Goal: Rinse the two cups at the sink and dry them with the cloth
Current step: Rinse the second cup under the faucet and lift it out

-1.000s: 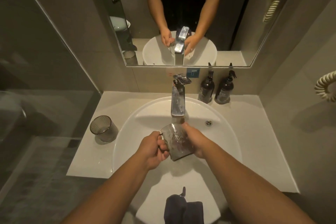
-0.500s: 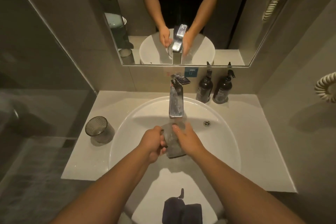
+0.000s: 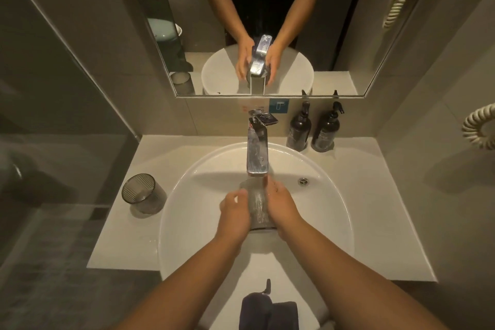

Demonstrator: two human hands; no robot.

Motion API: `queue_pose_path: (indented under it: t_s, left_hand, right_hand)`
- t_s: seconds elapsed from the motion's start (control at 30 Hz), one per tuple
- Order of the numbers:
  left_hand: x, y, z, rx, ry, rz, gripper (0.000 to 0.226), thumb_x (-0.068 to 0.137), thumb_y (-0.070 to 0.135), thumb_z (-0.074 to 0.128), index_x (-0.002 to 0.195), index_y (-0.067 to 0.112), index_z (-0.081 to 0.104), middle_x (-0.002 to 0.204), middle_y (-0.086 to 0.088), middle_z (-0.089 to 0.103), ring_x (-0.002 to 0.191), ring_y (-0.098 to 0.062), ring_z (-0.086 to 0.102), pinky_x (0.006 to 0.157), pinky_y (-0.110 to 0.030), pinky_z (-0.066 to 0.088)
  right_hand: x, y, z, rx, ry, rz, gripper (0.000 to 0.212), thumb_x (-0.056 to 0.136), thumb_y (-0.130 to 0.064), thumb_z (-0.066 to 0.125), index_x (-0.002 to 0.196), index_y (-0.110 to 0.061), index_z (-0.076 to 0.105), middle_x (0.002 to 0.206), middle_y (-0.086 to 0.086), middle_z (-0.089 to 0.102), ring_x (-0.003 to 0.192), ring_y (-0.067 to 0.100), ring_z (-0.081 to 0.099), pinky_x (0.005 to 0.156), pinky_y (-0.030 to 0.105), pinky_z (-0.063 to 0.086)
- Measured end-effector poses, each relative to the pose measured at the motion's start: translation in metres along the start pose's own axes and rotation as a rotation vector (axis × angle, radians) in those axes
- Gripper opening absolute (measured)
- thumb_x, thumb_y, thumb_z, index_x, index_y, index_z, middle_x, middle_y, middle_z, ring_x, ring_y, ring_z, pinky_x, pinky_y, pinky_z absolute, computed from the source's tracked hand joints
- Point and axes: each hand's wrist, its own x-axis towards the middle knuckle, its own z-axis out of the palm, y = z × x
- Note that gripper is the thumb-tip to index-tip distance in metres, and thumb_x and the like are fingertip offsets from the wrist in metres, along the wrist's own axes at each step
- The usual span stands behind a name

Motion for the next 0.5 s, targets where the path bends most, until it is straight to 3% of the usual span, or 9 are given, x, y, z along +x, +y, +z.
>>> queue_pose_path:
  t_s: [0.1, 0.23, 0.33, 0.4, 0.5]
  left_hand:
    - [-0.014, 0.008, 0.008, -0.027, -0.078, 0.042, 0.041, 0.096, 0.052, 0.043, 0.125, 0.024, 0.052, 0.12, 0.001, 0.063, 0.11, -0.02, 0.063, 0.102, -0.046, 0.049]
    - [-0.007, 0.01, 0.002, -0.347, -0.195, -0.032, 0.05, 0.1, 0.054, 0.041, 0.12, 0.017, 0.068, 0.111, -0.01, 0.076, 0.101, -0.026, 0.073, 0.088, -0.044, 0.058]
    - [-0.004, 0.012, 0.0, -0.56, -0.238, -0.214, 0.058, 0.1, 0.059, 0.035, 0.119, 0.016, 0.069, 0.113, -0.01, 0.075, 0.106, -0.028, 0.071, 0.095, -0.044, 0.054]
    - [-0.002, 0.012, 0.002, -0.585, -0.258, -0.294, 0.057, 0.1, 0.059, 0.035, 0.119, 0.017, 0.068, 0.111, -0.01, 0.076, 0.105, -0.029, 0.071, 0.095, -0.046, 0.054]
    - [-0.001, 0.016, 0.004, -0.454, -0.246, -0.343, 0.054, 0.099, 0.059, 0.04, 0.113, 0.016, 0.069, 0.104, -0.012, 0.078, 0.097, -0.03, 0.073, 0.095, -0.05, 0.055]
  right_hand:
    - [-0.009, 0.0, 0.008, 0.052, 0.023, -0.059, 0.032, 0.095, -0.049, 0.04, 0.107, -0.032, 0.063, 0.102, -0.006, 0.071, 0.096, 0.015, 0.067, 0.092, 0.044, 0.053]
    - [-0.018, -0.009, 0.002, 0.127, -0.029, -0.177, 0.024, 0.097, -0.033, 0.048, 0.101, -0.035, 0.071, 0.097, -0.007, 0.075, 0.09, 0.01, 0.072, 0.086, 0.038, 0.057]
    - [-0.018, -0.012, -0.003, 0.202, -0.08, -0.175, 0.017, 0.093, -0.03, 0.057, 0.095, -0.034, 0.074, 0.101, -0.003, 0.074, 0.092, 0.012, 0.072, 0.082, 0.033, 0.058]
    - [-0.015, -0.012, -0.003, 0.218, -0.128, -0.157, 0.019, 0.095, -0.027, 0.055, 0.1, -0.032, 0.073, 0.103, -0.001, 0.074, 0.091, 0.012, 0.072, 0.079, 0.029, 0.058]
    - [-0.009, -0.009, -0.006, 0.241, -0.214, -0.068, 0.021, 0.092, -0.026, 0.059, 0.11, -0.026, 0.07, 0.103, 0.003, 0.075, 0.093, 0.021, 0.073, 0.088, 0.04, 0.057]
